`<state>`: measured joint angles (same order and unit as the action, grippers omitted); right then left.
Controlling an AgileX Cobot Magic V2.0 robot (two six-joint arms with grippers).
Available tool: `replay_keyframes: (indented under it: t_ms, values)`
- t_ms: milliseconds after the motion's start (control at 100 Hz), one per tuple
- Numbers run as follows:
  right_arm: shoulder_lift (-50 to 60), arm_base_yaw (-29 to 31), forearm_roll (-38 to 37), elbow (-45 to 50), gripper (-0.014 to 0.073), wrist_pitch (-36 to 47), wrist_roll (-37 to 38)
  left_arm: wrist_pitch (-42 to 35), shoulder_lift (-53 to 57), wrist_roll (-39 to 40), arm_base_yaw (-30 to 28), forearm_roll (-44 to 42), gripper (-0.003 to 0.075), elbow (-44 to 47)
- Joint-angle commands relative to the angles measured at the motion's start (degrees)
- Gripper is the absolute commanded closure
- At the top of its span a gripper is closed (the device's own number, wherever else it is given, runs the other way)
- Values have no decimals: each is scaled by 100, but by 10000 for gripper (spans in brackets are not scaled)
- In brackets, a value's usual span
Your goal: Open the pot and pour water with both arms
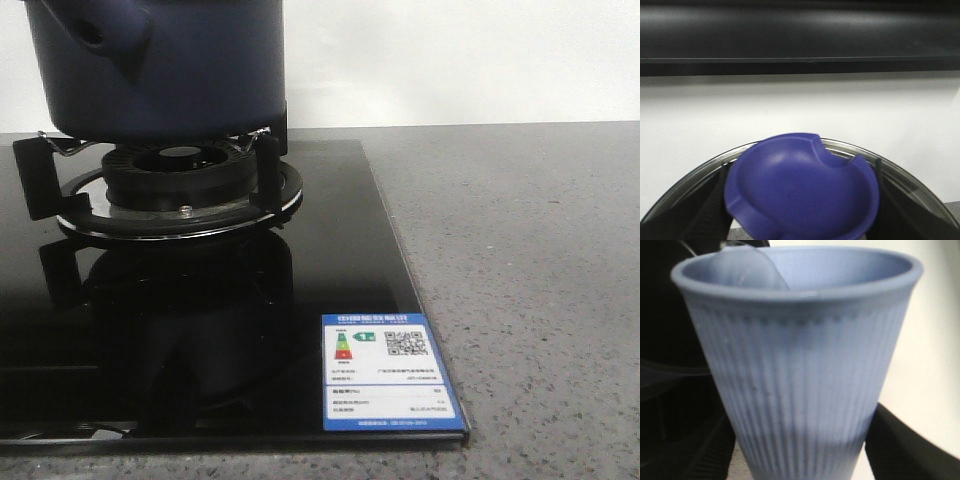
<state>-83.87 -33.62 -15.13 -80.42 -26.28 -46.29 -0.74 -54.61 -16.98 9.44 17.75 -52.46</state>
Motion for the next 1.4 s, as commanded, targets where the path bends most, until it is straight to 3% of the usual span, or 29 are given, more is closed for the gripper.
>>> replay_keyframes:
  t_ms: [0,330,1080,1390]
  values:
    - [136,-49,-615,-301,339,472,-32,-630,114,5,0,8,318,-234]
    - [73,-89,-1565,-341,339,645,-32,-630,114,5,0,-6,318,-234]
    - [50,-147,-2961,-341,339,1264,-32,-587,114,5,0,-8,318,-234]
    - [50,-288,-4103,-341,339,1374,-32,-587,114,5,0,-8,318,-234]
